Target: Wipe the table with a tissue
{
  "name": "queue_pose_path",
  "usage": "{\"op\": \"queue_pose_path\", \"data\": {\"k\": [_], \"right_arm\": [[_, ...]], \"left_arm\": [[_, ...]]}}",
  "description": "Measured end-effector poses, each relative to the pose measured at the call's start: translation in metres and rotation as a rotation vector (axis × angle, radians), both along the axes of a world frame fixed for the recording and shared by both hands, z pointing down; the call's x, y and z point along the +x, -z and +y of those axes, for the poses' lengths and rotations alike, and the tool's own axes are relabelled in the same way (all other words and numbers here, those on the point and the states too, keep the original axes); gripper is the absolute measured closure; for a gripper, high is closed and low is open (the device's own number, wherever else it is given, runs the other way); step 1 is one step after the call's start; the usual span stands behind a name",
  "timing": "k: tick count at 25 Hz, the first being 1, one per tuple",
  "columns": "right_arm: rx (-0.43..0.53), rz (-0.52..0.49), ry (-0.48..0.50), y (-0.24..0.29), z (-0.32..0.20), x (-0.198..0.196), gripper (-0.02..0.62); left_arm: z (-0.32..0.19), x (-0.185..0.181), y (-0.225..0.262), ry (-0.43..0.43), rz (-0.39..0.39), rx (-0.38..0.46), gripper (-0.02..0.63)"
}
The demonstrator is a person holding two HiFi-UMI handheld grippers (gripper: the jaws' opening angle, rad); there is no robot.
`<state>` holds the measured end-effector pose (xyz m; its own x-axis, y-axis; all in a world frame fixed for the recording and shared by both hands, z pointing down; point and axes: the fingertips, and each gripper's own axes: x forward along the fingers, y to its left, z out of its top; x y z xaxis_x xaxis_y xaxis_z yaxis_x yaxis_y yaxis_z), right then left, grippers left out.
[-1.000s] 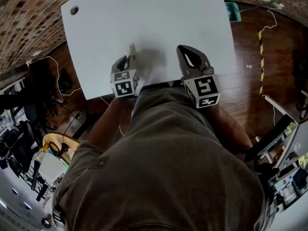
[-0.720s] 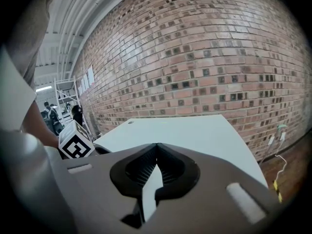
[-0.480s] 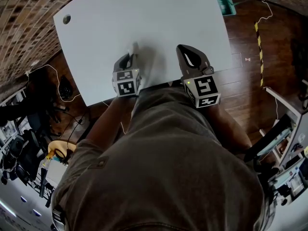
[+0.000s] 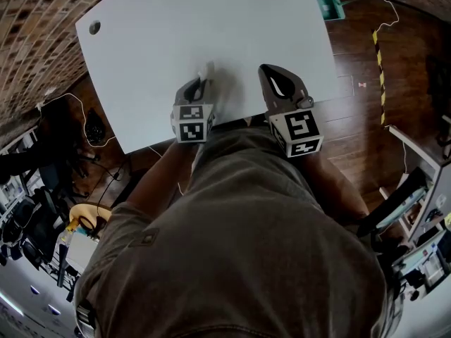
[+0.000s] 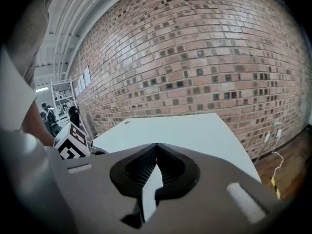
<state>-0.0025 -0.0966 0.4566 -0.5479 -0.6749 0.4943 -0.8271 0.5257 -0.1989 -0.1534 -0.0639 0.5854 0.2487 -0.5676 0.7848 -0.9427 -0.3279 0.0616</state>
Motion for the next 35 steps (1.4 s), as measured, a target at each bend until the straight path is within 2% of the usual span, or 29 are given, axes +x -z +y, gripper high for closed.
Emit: {"op": "queue_pose_path", "data": {"k": [12, 23, 27, 29, 31, 35], "right_arm": [[-0.002, 0.008, 0.019, -0.001, 0.005, 0.0, 0.581], [-0.002, 0.021, 0.045, -0.004, 0.011, -0.001, 0.58], [0.007, 0.017, 0.052, -0.002, 0.009, -0.005, 0.58], [0.007, 0.018, 0.054, -0.002, 0.007, -0.004, 0.581], [0.005, 0.026, 0.059, -0.002, 0.008, -0.003, 0.58], [0.02, 0.031, 0.062, 0.007, 0.024, -0.027, 0.58]], "left_arm": [[0.017, 0.031, -0.002, -0.118, 0.024, -0.018, 0.561], [0.042, 0.07, -0.007, -0.311, 0.08, -0.052, 0.561], [0.051, 0.077, -0.007, -0.357, 0.115, -0.064, 0.561], [0.049, 0.077, -0.003, -0.347, 0.136, -0.044, 0.561], [0.042, 0.069, 0.006, -0.299, 0.162, 0.0, 0.561], [0.035, 0.007, 0.029, -0.103, 0.227, 0.098, 0.561]]}}
